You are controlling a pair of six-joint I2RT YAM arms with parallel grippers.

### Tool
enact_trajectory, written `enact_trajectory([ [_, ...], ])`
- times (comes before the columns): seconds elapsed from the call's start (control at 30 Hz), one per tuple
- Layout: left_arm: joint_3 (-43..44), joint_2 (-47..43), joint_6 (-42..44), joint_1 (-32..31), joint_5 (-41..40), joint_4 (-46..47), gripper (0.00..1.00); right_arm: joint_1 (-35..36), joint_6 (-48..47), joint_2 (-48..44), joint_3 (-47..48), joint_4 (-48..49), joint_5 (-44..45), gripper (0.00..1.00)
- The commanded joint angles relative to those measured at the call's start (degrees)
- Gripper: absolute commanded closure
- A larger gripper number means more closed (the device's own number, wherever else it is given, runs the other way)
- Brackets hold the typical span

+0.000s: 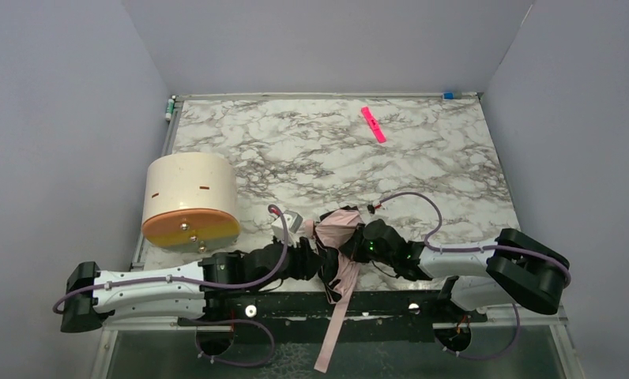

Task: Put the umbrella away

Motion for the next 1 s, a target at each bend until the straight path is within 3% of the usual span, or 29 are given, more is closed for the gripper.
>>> enact_trajectory([
  [0.0,9.4,7.8,5.5,6.7,-3.4,-5.8,0.42,-0.3,-6.1,1.7,-2.9,-6.3,2.9,0.91],
  [0.07,12.3,10.9,8.9,13.9,3.8,-3.5,0.36,-0.3,-6.7,1.3,-3.1,-6.2,2.5,0.91],
  [0.17,15.7,13.7,11.9,24.2,12.5,0.4,0.33,-0.3,-7.2,1.0,-3.1,-6.5,2.0,0.91],
  [0.27,21.9,18.1,13.3,28.8,17.5,0.2,0.28,-0.3,-7.1,0.7,-3.2,-7.1,1.9,0.91],
  [0.47,33.7,30.8,17.0,33.3,29.2,-3.3,0.26,-0.3,-7.0,0.1,-3.6,-7.7,2.1,0.91],
  [0.73,37.5,41.2,19.2,35.1,38.7,-6.4,0.28,-0.3,-6.9,-1.9,-3.8,-9.0,2.5,0.91],
  [0.97,37.7,45.5,18.5,35.1,44.9,-2.7,0.32,-0.3,-6.1,-2.3,-4.4,-9.0,2.6,0.91],
])
